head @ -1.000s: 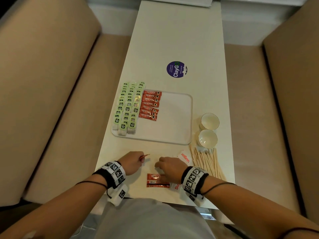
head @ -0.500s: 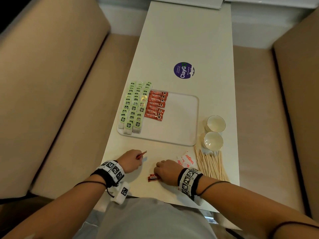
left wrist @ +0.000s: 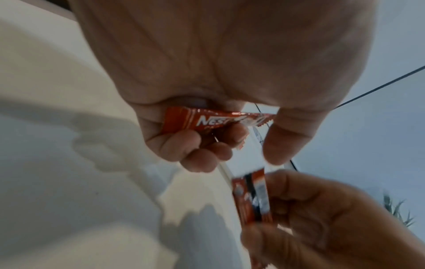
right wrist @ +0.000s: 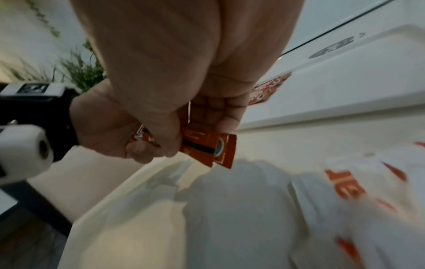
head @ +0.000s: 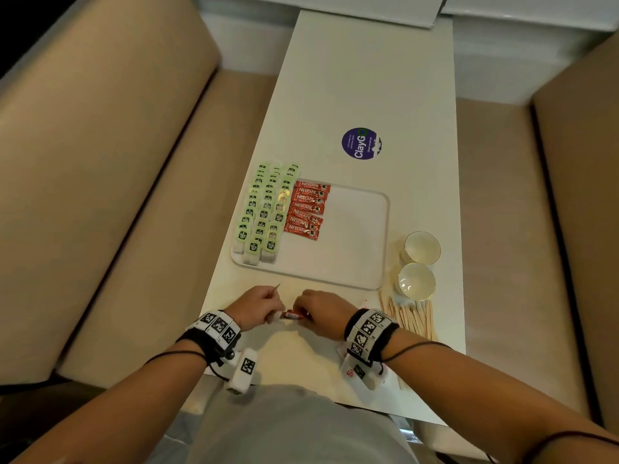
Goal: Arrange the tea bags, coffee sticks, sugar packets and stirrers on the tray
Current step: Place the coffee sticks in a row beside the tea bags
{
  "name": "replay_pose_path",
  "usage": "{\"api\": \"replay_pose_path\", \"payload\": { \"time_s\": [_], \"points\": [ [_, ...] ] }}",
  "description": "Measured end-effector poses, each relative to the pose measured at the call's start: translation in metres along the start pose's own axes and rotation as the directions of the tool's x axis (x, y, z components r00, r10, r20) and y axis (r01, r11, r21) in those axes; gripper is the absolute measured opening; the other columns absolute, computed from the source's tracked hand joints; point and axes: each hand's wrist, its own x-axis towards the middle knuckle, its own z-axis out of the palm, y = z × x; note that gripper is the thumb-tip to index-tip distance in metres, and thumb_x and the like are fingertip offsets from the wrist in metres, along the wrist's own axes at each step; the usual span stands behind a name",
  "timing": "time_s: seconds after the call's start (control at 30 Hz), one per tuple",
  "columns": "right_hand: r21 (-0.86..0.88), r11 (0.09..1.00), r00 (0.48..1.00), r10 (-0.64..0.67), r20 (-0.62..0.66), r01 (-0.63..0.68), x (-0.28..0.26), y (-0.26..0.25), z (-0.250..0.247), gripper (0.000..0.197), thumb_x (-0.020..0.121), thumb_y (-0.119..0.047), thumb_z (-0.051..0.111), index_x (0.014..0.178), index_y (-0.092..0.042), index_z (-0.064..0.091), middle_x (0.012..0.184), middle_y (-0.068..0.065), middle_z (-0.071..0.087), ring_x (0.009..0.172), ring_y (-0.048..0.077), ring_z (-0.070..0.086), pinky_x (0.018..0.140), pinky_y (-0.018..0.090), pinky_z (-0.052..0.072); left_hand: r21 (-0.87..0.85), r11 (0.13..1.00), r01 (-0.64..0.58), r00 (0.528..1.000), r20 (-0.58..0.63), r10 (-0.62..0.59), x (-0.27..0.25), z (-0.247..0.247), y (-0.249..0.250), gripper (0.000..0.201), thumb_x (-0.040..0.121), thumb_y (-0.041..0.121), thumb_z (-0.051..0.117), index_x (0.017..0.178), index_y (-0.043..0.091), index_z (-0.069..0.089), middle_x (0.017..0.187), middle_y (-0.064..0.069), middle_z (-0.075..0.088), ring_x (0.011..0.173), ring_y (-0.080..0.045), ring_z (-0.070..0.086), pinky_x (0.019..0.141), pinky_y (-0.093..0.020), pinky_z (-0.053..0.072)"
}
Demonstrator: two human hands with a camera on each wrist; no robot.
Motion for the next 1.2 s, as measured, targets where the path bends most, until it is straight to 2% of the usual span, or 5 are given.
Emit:
{"api": "replay_pose_path", "payload": {
  "time_s": [0.23,0.47,0.77,1.0,1.2],
  "points": [
    [0.236,0.971,0.962,0.095,-0.255,-0.033,0.024,-0.007,-0.039,0.021,0.093,-0.026,0.069,0.111,-0.015,0.065,0.098,0.000,0.062,0.083,0.017,0.058,0.079,0.036,0.051,-0.244,0.962,-0.121,0.988,-0.125,0.092,0.005,0.000,0.031,0.019,0.099,0.027,0.061,0.099,0.008,0.060,0.063,0.004,0.047,0.049,-0.008,0.036,0.044,-0.019,0.030],
    [0.538,0.843,0.895,0.254,-0.367,-0.018,0.039,-0.013,-0.054,0.039,0.092,-0.016,0.071,0.127,-0.019,0.053,0.085,-0.002,0.067,0.068,0.007,0.064,0.069,0.024,0.054,-0.307,0.928,-0.212,0.964,-0.220,0.147,0.018,-0.007,0.058,0.015,0.097,0.029,0.064,0.090,0.017,0.063,0.058,0.008,0.050,0.049,-0.009,0.035,0.045,-0.022,0.028],
    [0.607,0.792,0.931,0.272,-0.244,-0.072,0.056,0.004,-0.070,0.048,0.086,-0.037,0.079,0.126,-0.021,0.057,0.103,-0.002,0.068,0.086,0.008,0.067,0.076,0.021,0.055,-0.215,0.959,-0.184,0.953,-0.277,0.120,0.039,-0.025,0.065,0.019,0.099,0.033,0.059,0.084,0.027,0.068,0.068,0.012,0.068,0.060,-0.005,0.057,0.054,-0.022,0.041],
    [0.308,0.894,0.869,0.412,-0.275,-0.326,0.078,0.042,-0.089,0.036,0.101,-0.040,0.056,0.129,-0.019,0.062,0.113,0.004,0.066,0.100,0.023,0.064,0.090,0.039,0.053,-0.108,0.985,-0.132,0.976,-0.185,0.110,0.062,-0.036,0.076,0.005,0.100,0.020,0.053,0.099,0.016,0.055,0.070,-0.008,0.064,0.060,-0.025,0.064,0.061,-0.038,0.050],
    [-0.095,0.856,0.837,0.465,-0.288,-0.508,0.094,0.066,-0.080,0.041,0.103,-0.050,0.041,0.133,-0.026,0.052,0.119,0.010,0.058,0.109,0.032,0.056,0.094,0.046,0.046,0.283,0.954,-0.100,0.994,-0.004,0.105,0.079,-0.040,0.097,0.052,0.099,0.020,0.054,0.146,0.031,0.036,0.075,0.001,0.061,0.055,-0.017,0.058,0.043,-0.023,0.044]
  ]
}}
